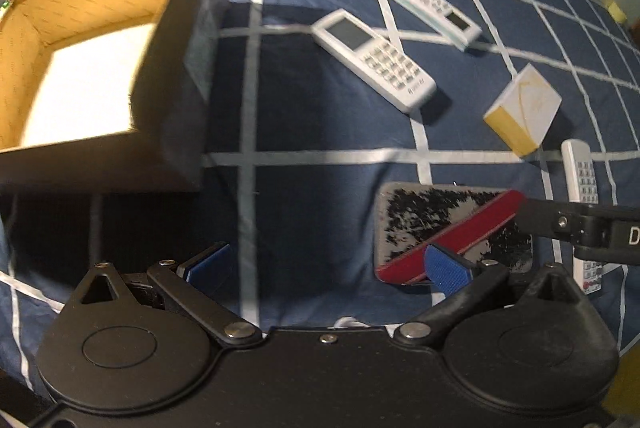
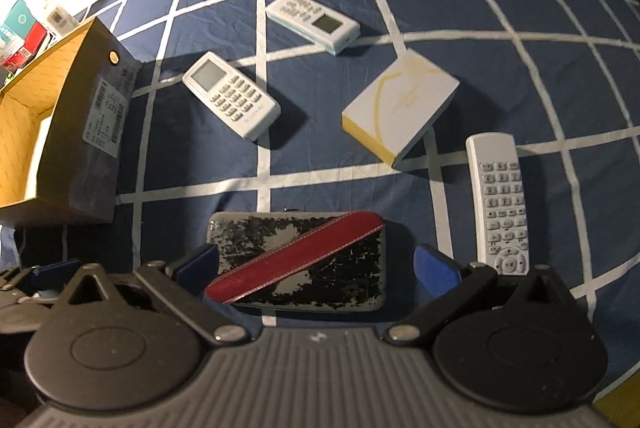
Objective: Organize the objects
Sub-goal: 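Close the right gripper on the black-and-red wallet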
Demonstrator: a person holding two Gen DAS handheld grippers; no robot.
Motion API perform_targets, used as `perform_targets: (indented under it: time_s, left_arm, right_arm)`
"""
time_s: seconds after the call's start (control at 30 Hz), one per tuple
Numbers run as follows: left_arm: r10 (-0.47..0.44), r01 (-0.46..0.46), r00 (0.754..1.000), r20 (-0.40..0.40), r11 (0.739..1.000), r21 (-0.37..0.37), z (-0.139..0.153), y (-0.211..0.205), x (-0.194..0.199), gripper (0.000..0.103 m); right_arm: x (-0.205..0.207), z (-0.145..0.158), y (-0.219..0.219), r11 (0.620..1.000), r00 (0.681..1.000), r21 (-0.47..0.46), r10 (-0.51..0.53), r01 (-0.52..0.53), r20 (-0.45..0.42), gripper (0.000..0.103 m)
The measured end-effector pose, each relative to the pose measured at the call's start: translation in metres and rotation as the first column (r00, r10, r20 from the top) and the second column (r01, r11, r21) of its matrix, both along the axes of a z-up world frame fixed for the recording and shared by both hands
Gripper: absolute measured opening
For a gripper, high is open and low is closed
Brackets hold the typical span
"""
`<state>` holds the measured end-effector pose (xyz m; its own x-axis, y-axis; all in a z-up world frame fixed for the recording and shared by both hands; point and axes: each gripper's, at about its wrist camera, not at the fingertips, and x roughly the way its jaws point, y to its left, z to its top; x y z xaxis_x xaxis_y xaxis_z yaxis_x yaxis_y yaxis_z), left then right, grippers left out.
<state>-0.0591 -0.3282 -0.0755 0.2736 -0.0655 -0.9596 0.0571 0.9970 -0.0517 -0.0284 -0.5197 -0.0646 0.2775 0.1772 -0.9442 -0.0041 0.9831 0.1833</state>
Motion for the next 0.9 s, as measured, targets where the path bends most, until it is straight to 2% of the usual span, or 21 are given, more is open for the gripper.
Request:
perform_targets:
  time_s: [0.27,0.57,0.9]
  left_arm:
    - [-0.012,0.011,0.998,-0.063,1.000,-0.020,-0.025,-0.023,0.004,0.103]
    - [-0.040,0.037,0.993,-0.115,0.999,-0.030,-0.049,-0.040,0.015,0.103]
    - [-0.067,0.058,0.985,-0.160,0.996,-0.061,-0.068,-0.051,0.021,0.103]
  right_arm:
    - [0.012,-0.031,-0.010,1.000,0.998,0.029,-0.005,0.007,-0.070,0.103]
    - [0.019,-0.061,-0.014,0.999,0.994,0.048,0.004,0.001,-0.111,0.103]
    - [0.025,-0.080,-0.016,0.998,0.988,0.062,0.005,0.004,-0.157,0.102]
